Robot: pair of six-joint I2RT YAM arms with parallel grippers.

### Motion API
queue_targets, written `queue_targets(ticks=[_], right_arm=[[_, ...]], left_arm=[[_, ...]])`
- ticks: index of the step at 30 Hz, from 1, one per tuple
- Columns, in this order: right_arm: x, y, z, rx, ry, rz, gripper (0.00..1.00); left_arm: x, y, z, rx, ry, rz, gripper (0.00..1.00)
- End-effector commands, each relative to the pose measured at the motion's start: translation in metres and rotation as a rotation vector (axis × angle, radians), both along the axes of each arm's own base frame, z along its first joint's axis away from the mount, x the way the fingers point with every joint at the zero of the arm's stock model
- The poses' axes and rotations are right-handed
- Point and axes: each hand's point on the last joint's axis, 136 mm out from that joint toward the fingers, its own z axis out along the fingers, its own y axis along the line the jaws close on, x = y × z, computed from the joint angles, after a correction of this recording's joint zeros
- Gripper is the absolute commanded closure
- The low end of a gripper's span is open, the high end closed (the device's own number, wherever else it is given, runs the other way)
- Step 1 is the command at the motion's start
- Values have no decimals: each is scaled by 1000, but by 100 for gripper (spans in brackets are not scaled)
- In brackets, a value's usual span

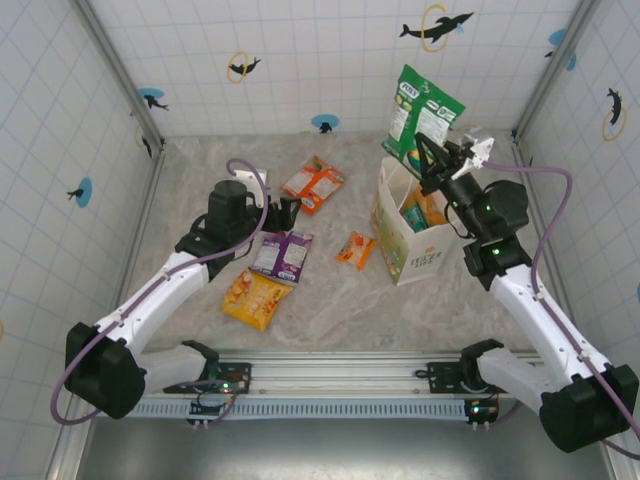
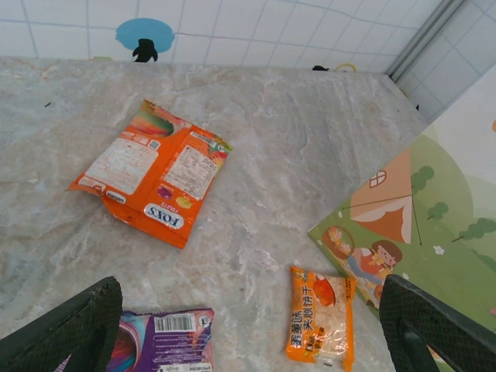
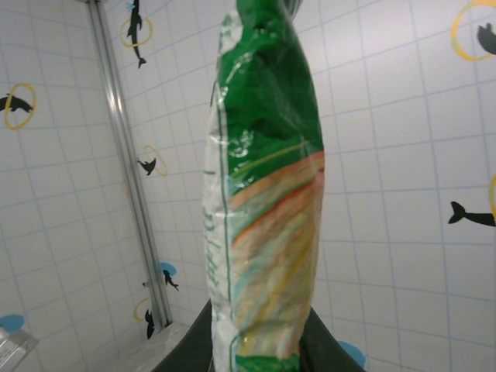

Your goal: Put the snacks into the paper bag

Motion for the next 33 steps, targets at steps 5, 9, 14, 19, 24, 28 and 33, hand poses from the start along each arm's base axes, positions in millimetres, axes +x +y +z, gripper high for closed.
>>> queue_targets(ticks=[5,9,14,19,24,28,33], right_arm=[[11,-50,2,154,38,-192,84],[12,-58,-2,203,51,-171,84],[16,-67,2,207,43,-187,83],[29,-73,30,196,24,-168,83],[33,-67,22,184,52,-139,83],[30,-54,-4,155,111,-69,83],[28,-38,-39,37,203,-70,83]], left_arm=[[-1,0,-11,-5,21,6,12],[-1,-1,-14,-2,28,2,12],[-1,-4,-15,-10,36,-8,13],[-2,-5,-14,-12,32,-20,14],[-4,-8,-16,-15,34,-38,15],[-6,-16,-24,-35,73,-73,17],[-6,-23,-33,-61,114,-96,25]])
